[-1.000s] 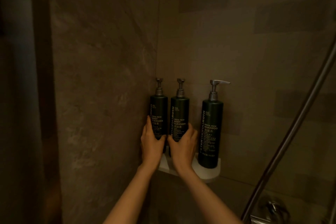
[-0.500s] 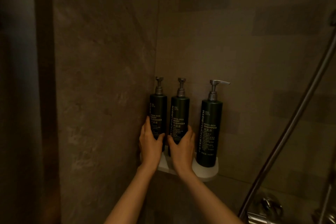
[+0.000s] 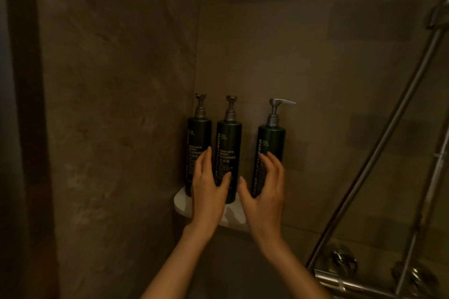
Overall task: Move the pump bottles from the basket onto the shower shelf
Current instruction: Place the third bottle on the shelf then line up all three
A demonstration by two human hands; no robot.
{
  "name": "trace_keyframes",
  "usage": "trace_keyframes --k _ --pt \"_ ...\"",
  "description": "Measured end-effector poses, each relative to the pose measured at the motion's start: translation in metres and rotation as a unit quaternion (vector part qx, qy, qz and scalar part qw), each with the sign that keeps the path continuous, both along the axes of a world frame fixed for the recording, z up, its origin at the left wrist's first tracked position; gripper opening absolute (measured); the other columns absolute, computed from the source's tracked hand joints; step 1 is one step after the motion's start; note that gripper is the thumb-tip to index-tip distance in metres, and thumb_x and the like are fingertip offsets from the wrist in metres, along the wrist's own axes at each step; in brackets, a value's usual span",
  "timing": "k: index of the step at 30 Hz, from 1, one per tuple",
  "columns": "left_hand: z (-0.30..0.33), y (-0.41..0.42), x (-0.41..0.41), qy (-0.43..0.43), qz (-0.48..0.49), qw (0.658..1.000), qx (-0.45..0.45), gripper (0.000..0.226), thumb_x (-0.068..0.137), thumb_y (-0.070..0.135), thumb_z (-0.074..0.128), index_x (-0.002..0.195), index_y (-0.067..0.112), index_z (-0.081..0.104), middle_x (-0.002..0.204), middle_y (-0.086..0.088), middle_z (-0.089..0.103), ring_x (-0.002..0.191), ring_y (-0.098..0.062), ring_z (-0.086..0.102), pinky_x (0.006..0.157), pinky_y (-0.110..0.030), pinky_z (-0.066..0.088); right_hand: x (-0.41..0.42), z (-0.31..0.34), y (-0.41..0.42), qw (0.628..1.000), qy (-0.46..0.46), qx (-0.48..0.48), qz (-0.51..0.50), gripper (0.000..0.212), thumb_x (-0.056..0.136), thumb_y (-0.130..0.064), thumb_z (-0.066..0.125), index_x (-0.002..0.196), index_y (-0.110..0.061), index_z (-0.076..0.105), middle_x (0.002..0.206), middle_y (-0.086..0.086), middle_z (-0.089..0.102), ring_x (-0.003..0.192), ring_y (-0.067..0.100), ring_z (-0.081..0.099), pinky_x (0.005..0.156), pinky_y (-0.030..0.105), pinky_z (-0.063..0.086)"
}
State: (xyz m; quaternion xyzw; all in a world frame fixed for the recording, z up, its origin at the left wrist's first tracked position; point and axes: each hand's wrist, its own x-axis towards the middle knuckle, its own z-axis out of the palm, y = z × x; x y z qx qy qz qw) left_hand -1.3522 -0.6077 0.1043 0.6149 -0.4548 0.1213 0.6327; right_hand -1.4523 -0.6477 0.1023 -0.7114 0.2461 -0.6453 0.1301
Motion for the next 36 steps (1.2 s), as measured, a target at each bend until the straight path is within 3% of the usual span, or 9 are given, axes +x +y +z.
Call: trace_keyframes --k 3,5,9,12,16,23,31,36 --pt "0.009 -0.007 -0.003 0.014 -0.007 1.0 0.009 0.074 0.086 0.019 0.065 0.147 0.017 0.023 0.151 -0.003 0.03 0.137 -0.015 0.029 0.107 -0.02 0.021 -0.006 0.005 -0.011 0.999 0.001 0.032 -0.013 0.075 0.08 -0.022 0.071 0.142 -0.019 0.03 0.151 0.002 0.027 0.135 0.011 0.03 0.106 0.026 0.031" --pt "0.014 -0.012 -0.003 0.027 -0.012 0.999 0.016 0.076 0.084 0.019 0.067 0.147 0.016 0.024 0.149 -0.005 0.033 0.136 -0.017 0.032 0.109 -0.024 0.025 -0.008 0.003 -0.02 0.998 0.006 0.064 -0.014 0.083 0.079 -0.021 0.072 0.145 -0.02 0.023 0.151 0.003 0.026 0.133 0.011 0.031 0.104 0.027 0.034" --pt "0.018 -0.02 0.0 0.048 -0.013 0.998 0.024 0.077 0.081 0.019 0.07 0.145 0.015 0.028 0.145 -0.006 0.039 0.133 -0.019 0.037 0.111 -0.038 0.032 -0.007 -0.001 -0.035 0.987 -0.003 0.159 0.026 0.086 0.08 -0.019 0.07 0.148 -0.023 0.017 0.143 0.003 0.04 0.12 0.01 0.043 0.092 0.027 0.039" --pt "0.017 -0.024 0.002 0.061 -0.019 0.998 0.024 0.076 0.08 0.022 0.071 0.144 0.016 0.031 0.142 -0.006 0.042 0.13 -0.019 0.039 0.108 -0.034 0.033 -0.006 -0.002 -0.044 0.978 -0.012 0.202 0.046 0.081 0.08 -0.023 0.071 0.146 -0.023 0.024 0.136 0.004 0.05 0.118 0.018 0.052 0.093 0.034 0.046" --pt "0.015 -0.028 0.001 0.064 -0.02 0.997 0.023 0.073 0.079 0.024 0.072 0.141 0.018 0.035 0.136 -0.006 0.047 0.123 -0.016 0.043 0.097 -0.026 0.033 -0.004 -0.001 -0.049 0.979 -0.01 0.202 0.033 0.078 0.075 -0.028 0.076 0.14 -0.022 0.033 0.129 0.0 0.052 0.112 0.017 0.054 0.087 0.033 0.046" --pt "0.011 -0.03 0.001 0.058 -0.039 0.997 0.023 0.074 0.078 0.022 0.073 0.142 0.02 0.035 0.136 -0.004 0.048 0.123 -0.014 0.044 0.097 -0.025 0.034 -0.01 0.001 -0.053 0.974 0.006 0.216 0.069 0.077 0.076 -0.027 0.073 0.141 -0.021 0.033 0.126 -0.001 0.046 0.109 0.012 0.05 0.087 0.031 0.044" --pt "0.008 -0.033 -0.001 0.066 -0.047 0.996 0.03 0.074 0.077 0.019 0.073 0.141 0.018 0.036 0.138 -0.006 0.049 0.127 -0.02 0.046 0.106 -0.043 0.04 -0.014 0.002 -0.056 0.975 0.01 0.209 0.081 0.076 0.074 -0.024 0.076 0.139 -0.02 0.036 0.129 0.0 0.049 0.109 0.013 0.053 0.09 0.035 0.049" --pt "0.007 -0.034 0.0 0.06 -0.045 0.997 0.029 0.075 0.077 0.02 0.074 0.141 0.017 0.036 0.138 -0.007 0.049 0.126 -0.02 0.046 0.105 -0.037 0.039 -0.014 0.005 -0.062 0.977 0.009 0.206 0.057 0.078 0.07 -0.025 0.079 0.135 -0.02 0.038 0.13 0.001 0.045 0.113 0.016 0.051 0.086 0.029 0.044"
